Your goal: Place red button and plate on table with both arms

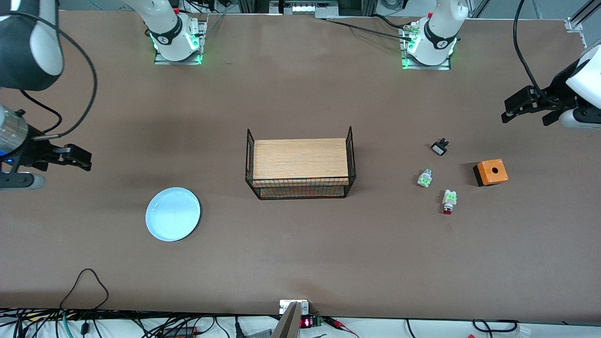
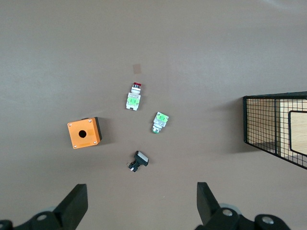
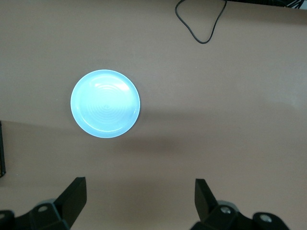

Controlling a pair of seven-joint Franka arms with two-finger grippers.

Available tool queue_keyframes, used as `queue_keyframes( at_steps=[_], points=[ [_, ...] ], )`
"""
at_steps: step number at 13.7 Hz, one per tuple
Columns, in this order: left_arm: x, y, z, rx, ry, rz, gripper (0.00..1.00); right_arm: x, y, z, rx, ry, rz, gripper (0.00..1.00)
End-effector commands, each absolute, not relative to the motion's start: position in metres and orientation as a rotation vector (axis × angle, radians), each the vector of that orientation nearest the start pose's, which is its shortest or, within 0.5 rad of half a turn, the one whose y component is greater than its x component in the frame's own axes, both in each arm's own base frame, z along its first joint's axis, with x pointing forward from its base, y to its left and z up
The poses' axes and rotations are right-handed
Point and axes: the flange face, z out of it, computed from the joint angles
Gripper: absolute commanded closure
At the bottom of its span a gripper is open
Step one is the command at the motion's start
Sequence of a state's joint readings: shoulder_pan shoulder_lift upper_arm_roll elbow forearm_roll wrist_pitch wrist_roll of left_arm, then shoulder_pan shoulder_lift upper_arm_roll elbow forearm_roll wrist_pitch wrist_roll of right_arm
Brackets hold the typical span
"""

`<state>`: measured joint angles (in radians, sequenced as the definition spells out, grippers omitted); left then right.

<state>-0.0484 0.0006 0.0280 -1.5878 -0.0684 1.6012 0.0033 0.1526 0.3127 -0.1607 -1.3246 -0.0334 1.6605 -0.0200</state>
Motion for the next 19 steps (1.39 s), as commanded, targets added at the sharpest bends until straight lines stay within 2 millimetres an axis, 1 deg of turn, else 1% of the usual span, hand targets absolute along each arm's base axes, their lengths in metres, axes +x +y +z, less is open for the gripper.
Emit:
queue_keyframes(
  at_steps=[1,2,4,5,6,8,9,10,11,13,15,17,18,19],
  points=[
    [0.561,-0.017,0.626,-3.23,0.037,-0.017,0.0,0.628,-0.003,0.591,-3.187,-0.01,-0.018,0.0],
    [0.561,-0.017,0.625,-3.231,0.034,-0.015,0.0,0.616,-0.014,0.596,-3.175,0.019,0.034,0.0],
    [0.561,-0.018,0.625,-3.23,0.039,-0.014,0.0,0.6,-0.017,0.592,-3.144,0.035,0.056,0.0],
    [0.56,-0.017,0.625,-3.23,0.037,-0.015,0.0,0.593,-0.005,0.595,-3.145,0.021,0.049,0.0],
    [0.561,-0.017,0.624,-3.23,0.037,-0.012,0.0,0.589,0.003,0.594,-3.155,0.002,0.057,0.0],
    [0.561,-0.018,0.624,-3.23,0.039,-0.012,0.0,0.587,0.026,0.597,-3.257,-0.127,0.039,0.0],
    [0.56,-0.018,0.625,-3.23,0.039,-0.014,0.0,0.587,0.034,0.599,-3.282,-0.171,0.016,0.0],
    [0.561,-0.017,0.624,-3.23,0.037,-0.012,0.0,0.586,0.033,0.603,-3.276,-0.173,0.0,0.0],
    [0.561,-0.017,0.625,-3.23,0.037,-0.015,0.0,0.586,0.026,0.607,-3.275,-0.198,-0.018,0.0],
    [0.56,-0.017,0.625,-3.23,0.037,-0.015,0.0,0.588,0.002,0.611,-3.265,-0.341,-0.041,0.0],
    [0.561,-0.017,0.624,-3.23,0.037,-0.012,0.0,0.588,-0.015,0.612,-3.266,-0.299,-0.05,0.0],
    [0.561,-0.018,0.625,-3.23,0.039,-0.014,0.0,0.586,-0.046,0.613,-3.222,-0.19,-0.062,0.0],
    [0.561,-0.018,0.624,-3.23,0.039,-0.012,0.0,0.585,-0.054,0.614,-3.225,-0.165,-0.067,0.0],
    [0.561,-0.018,0.624,-3.23,0.039,-0.012,0.0,0.583,-0.056,0.618,-3.228,-0.152,-0.074,0.0]
  ],
)
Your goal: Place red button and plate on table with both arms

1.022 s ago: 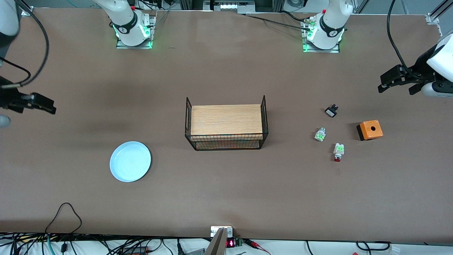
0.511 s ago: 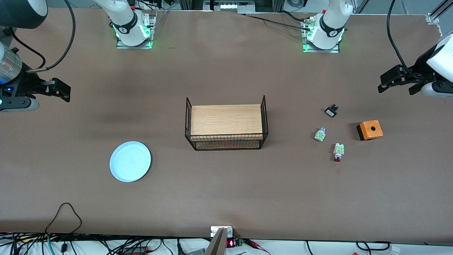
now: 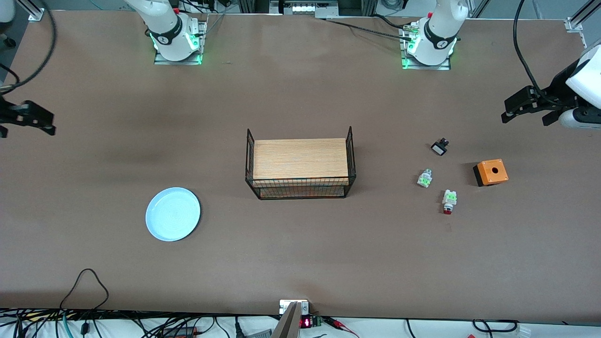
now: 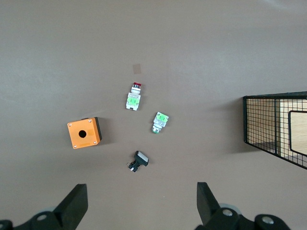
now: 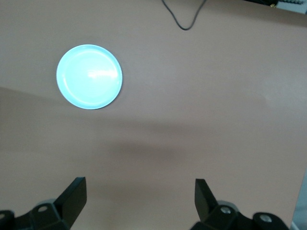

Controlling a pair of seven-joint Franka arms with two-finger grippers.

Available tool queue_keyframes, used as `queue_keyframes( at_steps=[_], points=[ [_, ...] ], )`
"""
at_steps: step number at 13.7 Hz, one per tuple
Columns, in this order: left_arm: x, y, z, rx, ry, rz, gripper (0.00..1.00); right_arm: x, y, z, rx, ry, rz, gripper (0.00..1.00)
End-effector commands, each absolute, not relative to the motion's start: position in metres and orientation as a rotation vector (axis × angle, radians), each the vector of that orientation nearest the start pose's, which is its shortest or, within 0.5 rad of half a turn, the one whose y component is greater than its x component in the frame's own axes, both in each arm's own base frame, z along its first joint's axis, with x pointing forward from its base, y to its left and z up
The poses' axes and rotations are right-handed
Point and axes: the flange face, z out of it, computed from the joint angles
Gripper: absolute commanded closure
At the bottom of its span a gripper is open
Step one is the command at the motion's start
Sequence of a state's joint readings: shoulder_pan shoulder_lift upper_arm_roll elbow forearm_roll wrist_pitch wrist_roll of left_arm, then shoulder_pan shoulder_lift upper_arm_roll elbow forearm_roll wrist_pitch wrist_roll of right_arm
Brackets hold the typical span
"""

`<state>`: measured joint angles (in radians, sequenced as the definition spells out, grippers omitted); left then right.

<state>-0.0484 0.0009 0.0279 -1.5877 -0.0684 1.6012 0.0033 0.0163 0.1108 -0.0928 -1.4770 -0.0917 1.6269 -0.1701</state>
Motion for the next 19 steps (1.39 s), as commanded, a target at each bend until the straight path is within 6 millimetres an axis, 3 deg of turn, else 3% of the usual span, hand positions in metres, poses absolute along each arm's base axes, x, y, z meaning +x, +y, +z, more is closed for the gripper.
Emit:
queue_keyframes(
  at_steps=[1,3,6,8,9,14,19],
  points=[
    [0.561,-0.017,0.625,-3.23,0.037,-0.015,0.0,0.577,-0.059,0.625,-3.226,-0.141,-0.077,0.0],
    [0.561,-0.018,0.624,-3.23,0.039,-0.012,0.0,0.563,-0.054,0.641,-3.219,-0.119,-0.047,0.0],
    [0.561,-0.018,0.624,-3.23,0.039,-0.012,0.0,0.563,-0.041,0.646,-3.21,0.108,-0.078,0.0],
    [0.561,-0.018,0.624,-3.23,0.039,-0.012,0.0,0.571,-0.041,0.641,-3.198,0.221,-0.141,0.0],
    [0.561,-0.017,0.624,-3.23,0.037,-0.012,0.0,0.577,-0.039,0.629,-3.201,0.235,-0.114,0.0],
    [0.56,-0.018,0.625,-3.23,0.039,-0.014,0.0,0.598,-0.022,0.596,-3.216,0.183,-0.062,0.0],
    [0.56,-0.018,0.625,-3.23,0.039,-0.014,0.0,0.601,-0.026,0.598,-3.149,0.21,-0.097,0.0]
  ],
)
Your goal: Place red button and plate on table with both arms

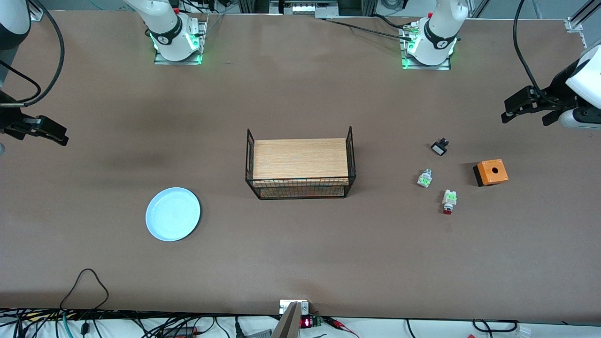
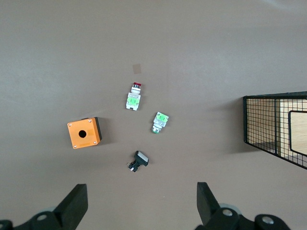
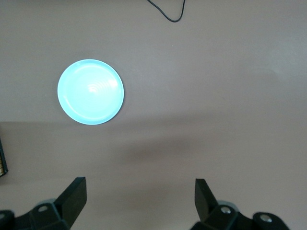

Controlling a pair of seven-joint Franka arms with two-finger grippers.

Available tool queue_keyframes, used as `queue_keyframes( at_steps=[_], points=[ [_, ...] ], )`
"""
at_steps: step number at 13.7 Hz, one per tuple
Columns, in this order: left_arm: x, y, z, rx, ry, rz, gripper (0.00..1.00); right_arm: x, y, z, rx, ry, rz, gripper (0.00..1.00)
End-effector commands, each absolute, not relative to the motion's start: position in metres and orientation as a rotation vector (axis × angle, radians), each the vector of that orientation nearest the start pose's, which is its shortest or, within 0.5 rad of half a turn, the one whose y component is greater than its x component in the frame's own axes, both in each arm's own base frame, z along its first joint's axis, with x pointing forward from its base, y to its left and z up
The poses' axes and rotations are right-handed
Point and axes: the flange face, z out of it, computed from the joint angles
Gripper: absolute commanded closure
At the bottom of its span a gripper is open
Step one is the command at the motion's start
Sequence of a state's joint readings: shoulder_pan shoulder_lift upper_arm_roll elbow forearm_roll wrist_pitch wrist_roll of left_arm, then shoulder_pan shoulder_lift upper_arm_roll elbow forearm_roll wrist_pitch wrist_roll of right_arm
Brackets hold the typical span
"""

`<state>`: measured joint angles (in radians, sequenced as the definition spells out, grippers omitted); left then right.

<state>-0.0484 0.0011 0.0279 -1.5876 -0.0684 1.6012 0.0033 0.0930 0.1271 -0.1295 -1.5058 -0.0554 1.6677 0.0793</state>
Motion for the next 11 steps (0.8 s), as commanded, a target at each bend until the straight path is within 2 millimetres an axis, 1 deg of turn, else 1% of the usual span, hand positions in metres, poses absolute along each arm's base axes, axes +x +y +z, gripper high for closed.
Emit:
queue_keyframes(
  at_steps=[1,4,8,9,10,11],
  points=[
    [0.561,-0.018,0.624,-3.23,0.039,-0.012,0.0,0.601,-0.033,0.597,-3.098,0.239,-0.091,0.0],
    [0.561,-0.018,0.625,-3.23,0.039,-0.014,0.0,0.603,-0.023,0.595,-3.066,0.223,-0.087,0.0],
    [0.561,-0.018,0.624,-3.23,0.039,-0.012,0.0,0.602,-0.026,0.594,-3.085,0.224,-0.066,0.0],
    [0.561,-0.018,0.625,-3.23,0.039,-0.014,0.0,0.602,-0.022,0.594,-3.121,0.217,-0.07,0.0],
    [0.561,-0.018,0.624,-3.23,0.039,-0.012,0.0,0.602,-0.013,0.594,-3.179,0.18,-0.078,0.0],
    [0.561,-0.018,0.624,-3.23,0.039,-0.012,0.0,0.603,-0.014,0.594,-3.211,0.172,-0.083,0.0]
  ],
)
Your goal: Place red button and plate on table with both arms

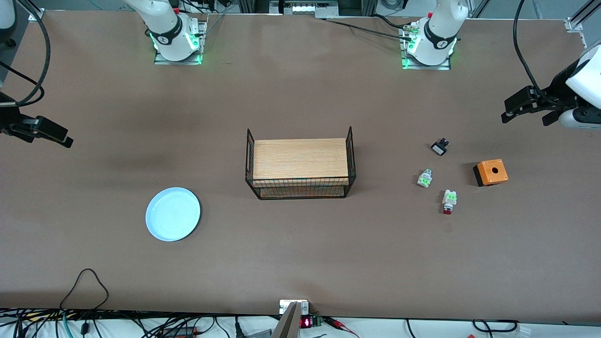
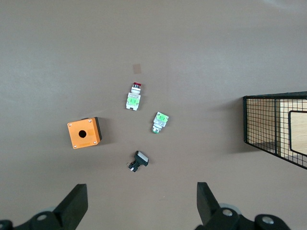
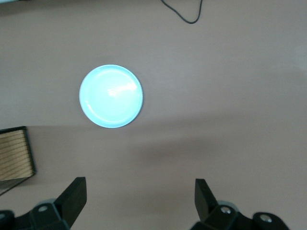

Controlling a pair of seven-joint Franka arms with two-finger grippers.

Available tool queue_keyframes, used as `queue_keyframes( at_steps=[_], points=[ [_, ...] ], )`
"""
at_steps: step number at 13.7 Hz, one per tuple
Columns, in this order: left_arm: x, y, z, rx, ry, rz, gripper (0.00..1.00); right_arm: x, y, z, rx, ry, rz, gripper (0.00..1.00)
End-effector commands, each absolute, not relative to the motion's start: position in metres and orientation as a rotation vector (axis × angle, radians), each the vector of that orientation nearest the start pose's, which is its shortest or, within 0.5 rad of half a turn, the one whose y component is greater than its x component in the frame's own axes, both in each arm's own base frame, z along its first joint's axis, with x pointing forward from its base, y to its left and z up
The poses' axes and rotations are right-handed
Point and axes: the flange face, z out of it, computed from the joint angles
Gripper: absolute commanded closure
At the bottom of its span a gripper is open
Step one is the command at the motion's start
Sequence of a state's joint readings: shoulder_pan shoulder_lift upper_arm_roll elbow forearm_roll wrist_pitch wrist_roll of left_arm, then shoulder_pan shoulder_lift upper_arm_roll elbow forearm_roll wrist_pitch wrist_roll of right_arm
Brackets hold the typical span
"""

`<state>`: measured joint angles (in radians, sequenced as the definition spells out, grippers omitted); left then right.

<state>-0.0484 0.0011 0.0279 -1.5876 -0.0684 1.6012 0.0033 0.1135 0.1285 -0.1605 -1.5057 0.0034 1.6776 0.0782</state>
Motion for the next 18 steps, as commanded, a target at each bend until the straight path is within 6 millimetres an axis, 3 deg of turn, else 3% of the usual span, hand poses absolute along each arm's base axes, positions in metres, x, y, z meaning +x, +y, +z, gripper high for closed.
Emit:
queue_keyframes(
  at_steps=[1,4,8,18],
  points=[
    [0.561,-0.018,0.624,-3.23,0.039,-0.012,0.0,0.604,-0.018,0.591,-3.214,0.181,-0.078,0.0],
    [0.561,-0.018,0.624,-3.23,0.039,-0.012,0.0,0.603,-0.02,0.591,-3.219,0.172,-0.066,0.0],
    [0.56,-0.018,0.626,-3.23,0.039,-0.017,0.0,0.593,-0.019,0.623,-3.215,0.174,-0.085,0.0],
    [0.561,-0.018,0.624,-3.23,0.039,-0.012,0.0,0.598,-0.017,0.616,-3.204,0.188,-0.073,0.0]
  ],
)
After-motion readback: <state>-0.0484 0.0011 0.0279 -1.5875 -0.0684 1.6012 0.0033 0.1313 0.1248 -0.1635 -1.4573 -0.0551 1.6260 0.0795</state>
